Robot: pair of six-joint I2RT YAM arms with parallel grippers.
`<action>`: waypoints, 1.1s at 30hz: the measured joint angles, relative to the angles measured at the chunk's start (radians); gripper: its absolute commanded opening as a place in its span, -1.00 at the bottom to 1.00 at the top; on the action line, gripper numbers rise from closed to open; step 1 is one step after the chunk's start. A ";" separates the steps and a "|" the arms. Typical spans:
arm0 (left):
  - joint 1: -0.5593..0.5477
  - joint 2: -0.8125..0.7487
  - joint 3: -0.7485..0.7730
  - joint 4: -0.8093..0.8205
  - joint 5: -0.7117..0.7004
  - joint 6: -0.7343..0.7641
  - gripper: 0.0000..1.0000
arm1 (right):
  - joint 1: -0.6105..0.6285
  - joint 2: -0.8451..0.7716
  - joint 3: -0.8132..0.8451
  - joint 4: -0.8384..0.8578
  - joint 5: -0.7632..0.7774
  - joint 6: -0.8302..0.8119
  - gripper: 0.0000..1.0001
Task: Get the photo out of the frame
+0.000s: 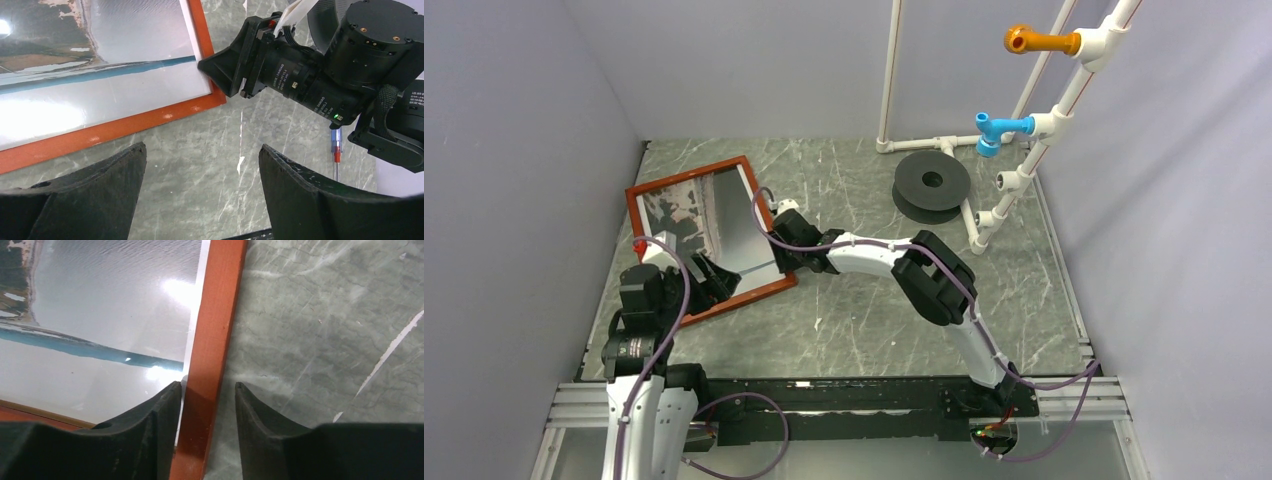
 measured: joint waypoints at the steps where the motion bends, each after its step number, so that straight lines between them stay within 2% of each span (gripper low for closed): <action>1: 0.000 -0.001 0.003 -0.005 -0.001 0.000 0.72 | 0.000 0.000 0.003 -0.005 0.002 -0.001 -0.18; 4: 0.000 0.001 0.026 -0.025 -0.016 0.001 0.73 | 0.000 0.004 0.027 -0.041 0.000 -0.005 -0.30; 8: 0.000 0.024 0.066 -0.054 -0.027 0.001 0.73 | 0.003 0.004 0.071 -0.105 -0.001 -0.016 -0.60; 13: 0.000 0.042 0.074 -0.063 -0.027 -0.004 0.73 | 0.002 0.004 0.145 -0.191 0.009 -0.012 -0.77; 16: 0.000 0.041 0.074 -0.066 -0.029 -0.005 0.74 | 0.000 0.004 0.181 -0.214 0.017 -0.010 -0.98; 27: 0.000 0.042 0.094 -0.111 -0.044 -0.011 0.75 | 0.010 -0.009 0.260 -0.325 0.085 0.041 -1.00; 33: 0.000 0.048 0.113 -0.117 -0.048 -0.011 0.76 | -0.002 -0.092 0.159 -0.329 0.127 0.075 -1.00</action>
